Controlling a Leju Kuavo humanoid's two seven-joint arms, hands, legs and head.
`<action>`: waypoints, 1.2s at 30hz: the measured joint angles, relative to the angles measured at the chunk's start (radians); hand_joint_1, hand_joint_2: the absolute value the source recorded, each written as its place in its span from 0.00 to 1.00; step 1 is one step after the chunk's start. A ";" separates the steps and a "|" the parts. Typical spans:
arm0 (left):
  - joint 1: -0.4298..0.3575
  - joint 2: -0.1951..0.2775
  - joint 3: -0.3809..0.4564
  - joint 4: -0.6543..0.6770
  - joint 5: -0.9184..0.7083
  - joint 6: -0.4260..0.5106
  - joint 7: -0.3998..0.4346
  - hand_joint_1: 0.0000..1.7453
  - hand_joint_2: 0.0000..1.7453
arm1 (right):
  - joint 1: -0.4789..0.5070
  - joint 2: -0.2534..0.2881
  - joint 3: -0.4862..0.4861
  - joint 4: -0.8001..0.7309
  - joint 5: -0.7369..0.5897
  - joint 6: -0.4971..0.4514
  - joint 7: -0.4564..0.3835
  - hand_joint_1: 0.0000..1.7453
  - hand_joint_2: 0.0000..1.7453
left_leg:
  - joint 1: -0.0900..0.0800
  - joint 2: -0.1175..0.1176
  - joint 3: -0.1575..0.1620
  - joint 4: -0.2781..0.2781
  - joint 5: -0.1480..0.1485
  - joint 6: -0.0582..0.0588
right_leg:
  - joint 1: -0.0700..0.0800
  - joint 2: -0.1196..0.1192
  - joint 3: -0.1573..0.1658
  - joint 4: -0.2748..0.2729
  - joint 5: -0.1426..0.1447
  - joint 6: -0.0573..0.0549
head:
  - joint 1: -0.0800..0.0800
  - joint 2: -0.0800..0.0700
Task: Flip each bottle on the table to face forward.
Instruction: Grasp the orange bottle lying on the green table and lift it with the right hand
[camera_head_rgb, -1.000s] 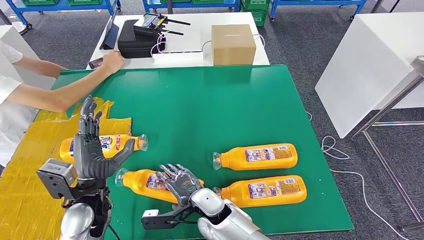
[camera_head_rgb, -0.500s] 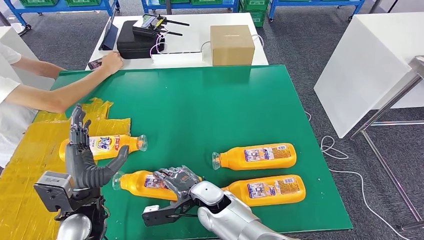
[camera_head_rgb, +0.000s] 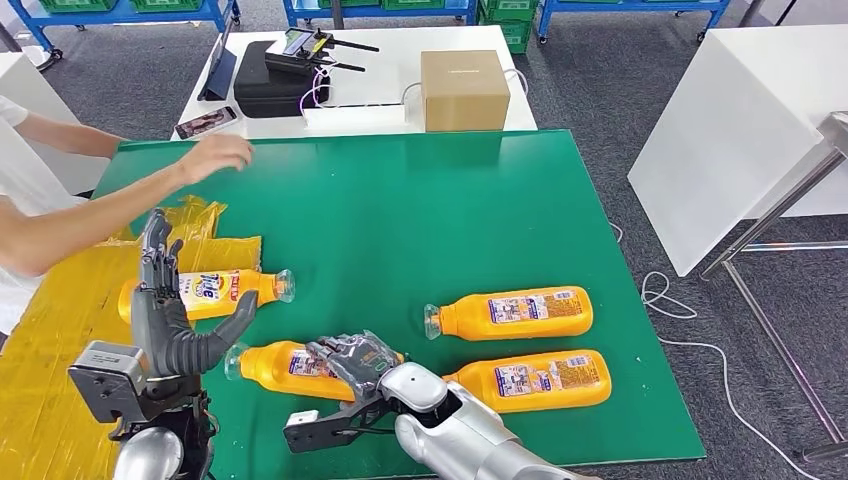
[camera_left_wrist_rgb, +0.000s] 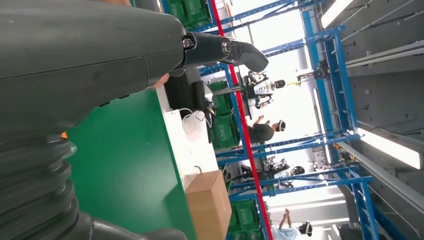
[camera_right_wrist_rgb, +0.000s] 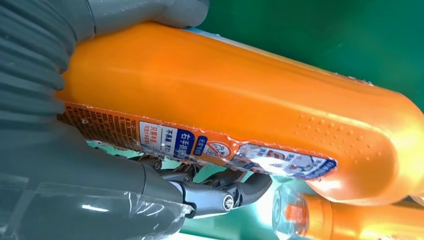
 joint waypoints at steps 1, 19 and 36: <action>0.000 0.000 0.000 0.000 0.002 -0.005 0.001 0.00 1.00 | 0.003 0.000 -0.004 -0.003 -0.014 -0.018 0.000 1.00 1.00 | 0.000 0.000 0.000 0.000 0.000 0.000 | 0.000 0.000 0.000 0.000 0.000 0.000 | 0.000 0.000; 0.000 0.002 0.001 -0.016 0.012 -0.061 0.010 0.00 1.00 | 0.186 -0.067 -0.191 -0.293 -0.125 -0.157 -0.030 1.00 1.00 | 0.000 -0.003 -0.011 0.000 0.000 0.000 | 0.000 -0.001 -0.010 0.000 0.000 0.000 | 0.000 0.000; 0.039 0.011 -0.013 -0.040 0.030 -0.012 0.006 0.00 1.00 | 0.435 -0.093 -0.444 -0.716 -0.501 -0.404 -0.416 1.00 1.00 | 0.000 -0.004 -0.017 0.000 0.000 0.000 | -0.001 -0.002 -0.016 0.000 0.000 0.000 | 0.000 0.000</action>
